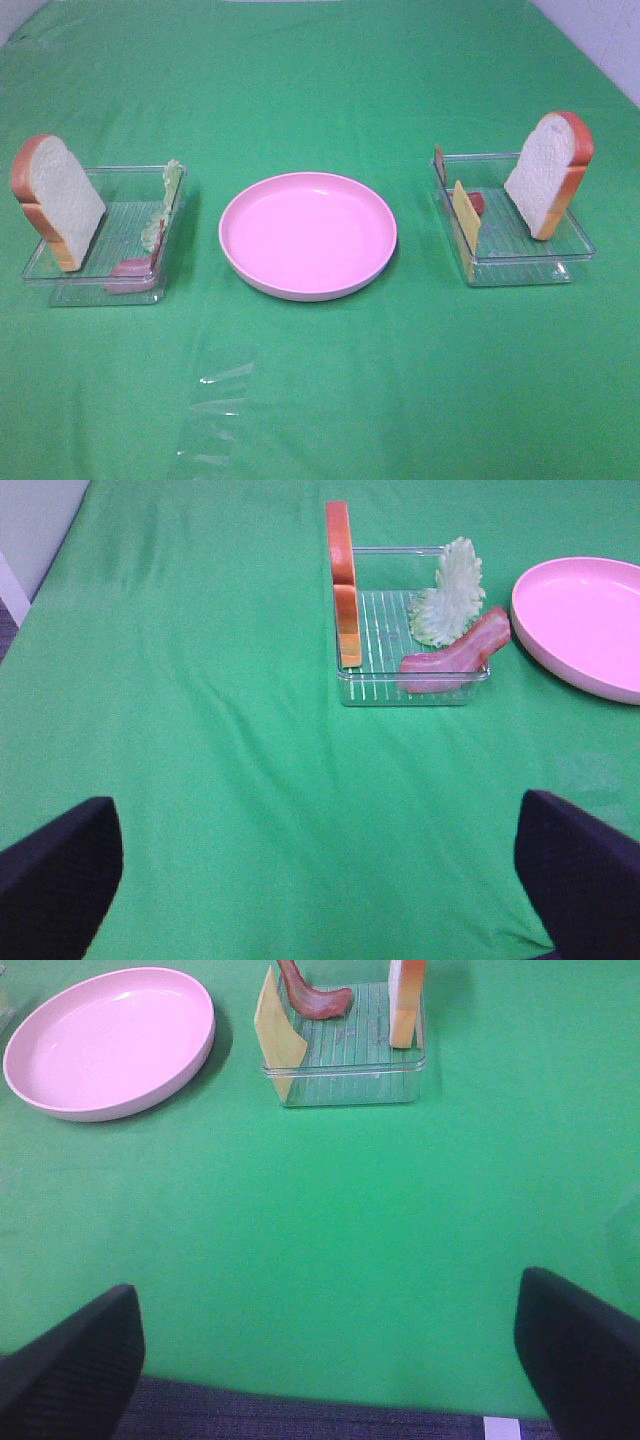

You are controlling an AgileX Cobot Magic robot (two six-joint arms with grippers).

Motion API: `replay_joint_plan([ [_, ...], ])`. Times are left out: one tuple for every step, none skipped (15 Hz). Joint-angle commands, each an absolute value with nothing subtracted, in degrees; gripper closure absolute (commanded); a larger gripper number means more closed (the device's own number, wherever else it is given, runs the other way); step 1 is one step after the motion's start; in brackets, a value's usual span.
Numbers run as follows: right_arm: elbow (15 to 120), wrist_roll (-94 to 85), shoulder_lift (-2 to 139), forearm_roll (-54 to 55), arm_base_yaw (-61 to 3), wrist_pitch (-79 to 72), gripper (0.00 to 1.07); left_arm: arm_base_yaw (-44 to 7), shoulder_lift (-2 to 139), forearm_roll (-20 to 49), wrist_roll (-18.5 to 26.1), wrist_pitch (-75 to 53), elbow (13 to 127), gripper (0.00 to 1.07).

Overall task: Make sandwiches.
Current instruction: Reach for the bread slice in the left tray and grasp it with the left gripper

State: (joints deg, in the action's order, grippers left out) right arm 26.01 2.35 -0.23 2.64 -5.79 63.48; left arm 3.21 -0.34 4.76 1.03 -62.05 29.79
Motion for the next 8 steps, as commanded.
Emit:
replay_joint_plan([
  [25.84, 2.06, -1.15, 2.81, -5.79, 63.03, 0.12, 3.27, -1.20, 4.81, 0.74, -61.76, 29.62, 0.06],
  [25.84, 2.06, -1.15, 2.81, -5.79, 63.03, 0.12, 3.27, -1.20, 4.81, 0.74, -61.76, 29.62, 0.06],
  [25.84, 2.06, -1.15, 2.81, -5.79, 63.03, 0.12, 3.27, -1.20, 4.81, 0.74, -61.76, 29.62, 0.06],
  [25.84, 2.06, -1.15, 2.81, -5.79, 63.03, 0.12, 3.27, -1.20, 4.81, 0.74, -61.76, 29.62, 0.06],
  [25.84, 2.06, -1.15, 2.81, -5.79, 63.03, 0.12, 3.27, -1.20, 4.81, 0.74, -61.76, 29.62, 0.06],
  [25.84, 2.06, -1.15, 2.81, -5.79, 63.03, 0.12, 3.27, -1.20, 4.81, 0.74, -61.76, 29.62, 0.06],
  [25.84, 2.06, -1.15, 2.81, -5.79, 63.03, 0.12, 3.27, -1.20, 4.81, 0.74, -61.76, 29.62, 0.06],
  [25.84, 2.06, -1.15, 2.81, -5.79, 63.03, 0.12, 3.27, -1.20, 4.81, 0.74, -61.76, 29.62, 0.06],
])
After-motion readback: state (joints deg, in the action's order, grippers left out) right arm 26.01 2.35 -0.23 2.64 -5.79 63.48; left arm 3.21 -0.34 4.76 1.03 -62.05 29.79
